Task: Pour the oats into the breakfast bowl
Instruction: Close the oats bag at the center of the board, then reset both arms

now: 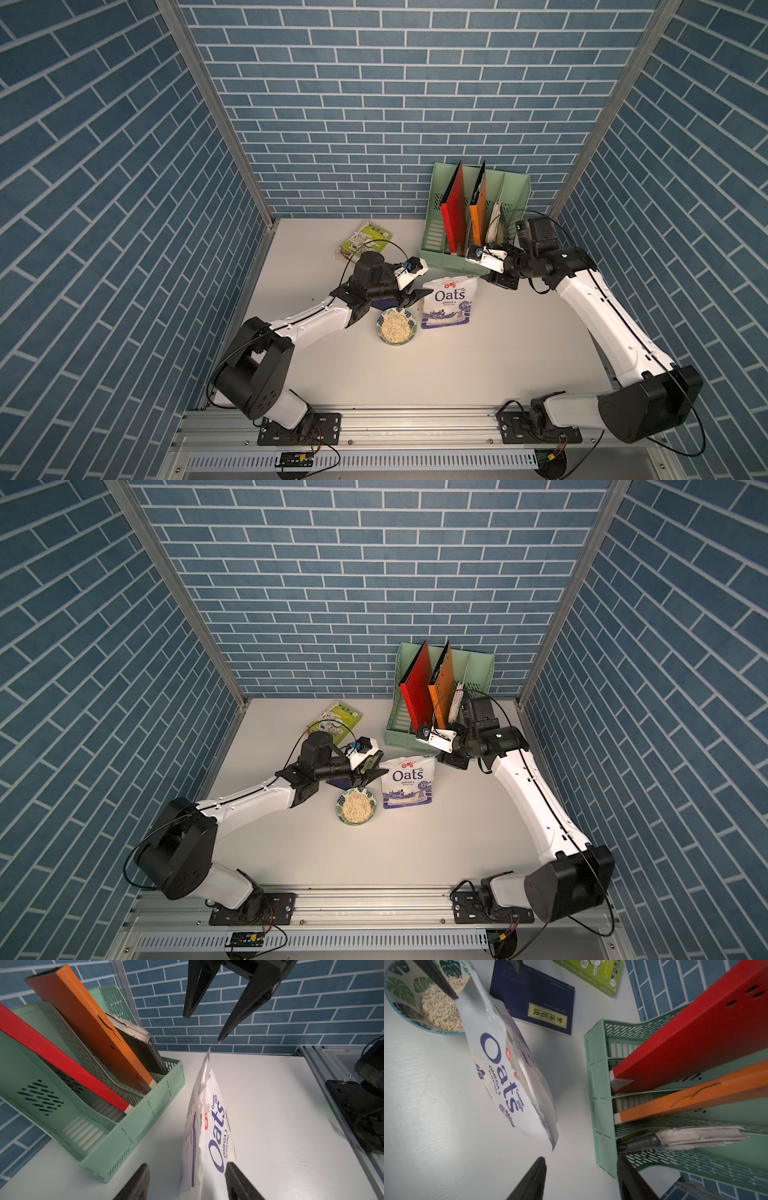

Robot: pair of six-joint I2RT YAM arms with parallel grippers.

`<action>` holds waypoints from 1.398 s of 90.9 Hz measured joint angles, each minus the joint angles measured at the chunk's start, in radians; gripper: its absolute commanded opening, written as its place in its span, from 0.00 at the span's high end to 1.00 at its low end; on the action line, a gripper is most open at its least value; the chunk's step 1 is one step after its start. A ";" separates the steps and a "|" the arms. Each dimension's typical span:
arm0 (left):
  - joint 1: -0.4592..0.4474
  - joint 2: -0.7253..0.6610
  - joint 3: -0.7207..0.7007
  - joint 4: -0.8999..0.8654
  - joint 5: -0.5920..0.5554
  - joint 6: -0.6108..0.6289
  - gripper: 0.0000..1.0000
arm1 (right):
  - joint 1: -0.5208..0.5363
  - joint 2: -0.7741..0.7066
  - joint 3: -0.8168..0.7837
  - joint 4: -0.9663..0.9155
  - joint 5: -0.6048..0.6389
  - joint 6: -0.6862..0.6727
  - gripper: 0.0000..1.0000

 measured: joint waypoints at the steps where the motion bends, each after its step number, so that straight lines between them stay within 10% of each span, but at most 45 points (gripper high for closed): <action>1: 0.002 -0.010 -0.004 0.001 -0.004 -0.002 0.29 | -0.006 -0.008 -0.006 0.007 -0.003 0.009 0.32; 27: 0.037 -0.322 -0.299 0.181 -0.277 -0.156 0.04 | -0.141 -0.341 -0.409 0.372 0.030 0.309 0.01; 59: 0.052 -0.708 -0.626 0.258 -0.991 -0.406 0.01 | -0.155 -0.549 -1.067 1.001 0.259 0.792 0.01; 81: 0.070 -0.792 -0.713 0.226 -1.413 -0.463 0.01 | -0.155 -0.494 -1.346 1.431 0.341 0.888 0.00; 102: 0.154 -0.729 -0.824 0.333 -1.503 -0.433 0.00 | -0.155 -0.302 -1.357 1.786 0.356 0.877 0.00; 127: 0.247 -0.467 -0.855 0.551 -1.359 -0.385 0.00 | -0.155 -0.061 -1.345 2.050 0.348 0.833 0.00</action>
